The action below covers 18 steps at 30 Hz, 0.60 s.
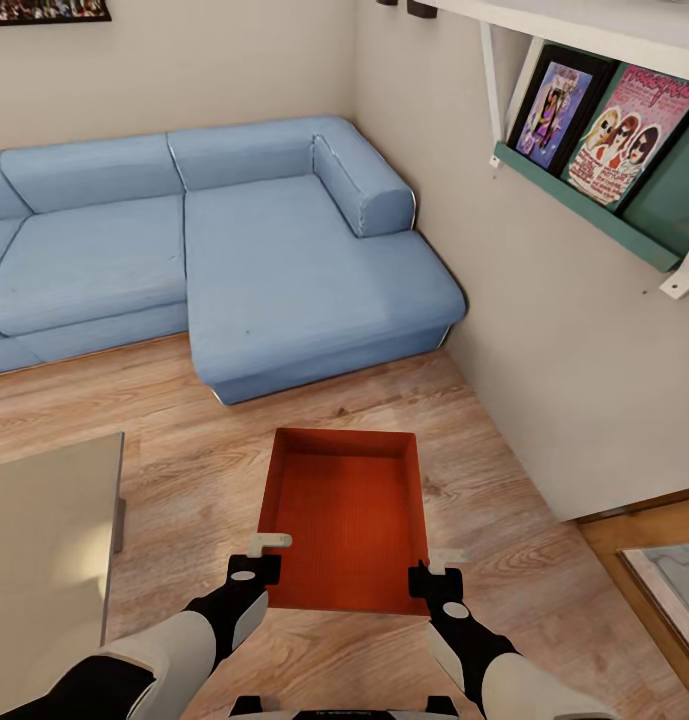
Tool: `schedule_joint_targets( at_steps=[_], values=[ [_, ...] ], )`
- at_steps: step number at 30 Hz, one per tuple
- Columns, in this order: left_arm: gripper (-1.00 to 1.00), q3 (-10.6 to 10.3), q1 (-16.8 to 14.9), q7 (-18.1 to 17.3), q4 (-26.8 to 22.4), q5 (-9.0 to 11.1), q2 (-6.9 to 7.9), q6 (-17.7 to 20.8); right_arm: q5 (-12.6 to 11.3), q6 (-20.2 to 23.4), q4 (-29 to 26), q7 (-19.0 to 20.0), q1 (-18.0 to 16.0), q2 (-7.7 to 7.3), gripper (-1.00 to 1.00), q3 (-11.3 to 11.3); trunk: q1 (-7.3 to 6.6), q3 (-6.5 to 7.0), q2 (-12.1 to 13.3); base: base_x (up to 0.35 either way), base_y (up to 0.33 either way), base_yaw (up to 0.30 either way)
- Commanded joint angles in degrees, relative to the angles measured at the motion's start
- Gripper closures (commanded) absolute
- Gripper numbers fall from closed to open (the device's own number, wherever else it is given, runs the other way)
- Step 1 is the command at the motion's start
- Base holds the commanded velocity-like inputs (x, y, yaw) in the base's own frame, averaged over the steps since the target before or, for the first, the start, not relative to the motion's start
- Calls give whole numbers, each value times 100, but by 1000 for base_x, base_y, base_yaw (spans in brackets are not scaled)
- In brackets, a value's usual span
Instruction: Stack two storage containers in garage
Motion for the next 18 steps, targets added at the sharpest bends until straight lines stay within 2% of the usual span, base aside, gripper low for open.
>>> schedule_joint_targets(
  at_steps=[1,18],
  values=[
    [100,23,0,117,14,42,1,-27,78,3,-11,22,-7,33,100,-154,1,-3,-3,0,0,0],
    [100,23,0,121,22,41,1,-27,77,15,-11,12,-4,27,100,-157,1,120,-3,0,0,0]
  ],
)
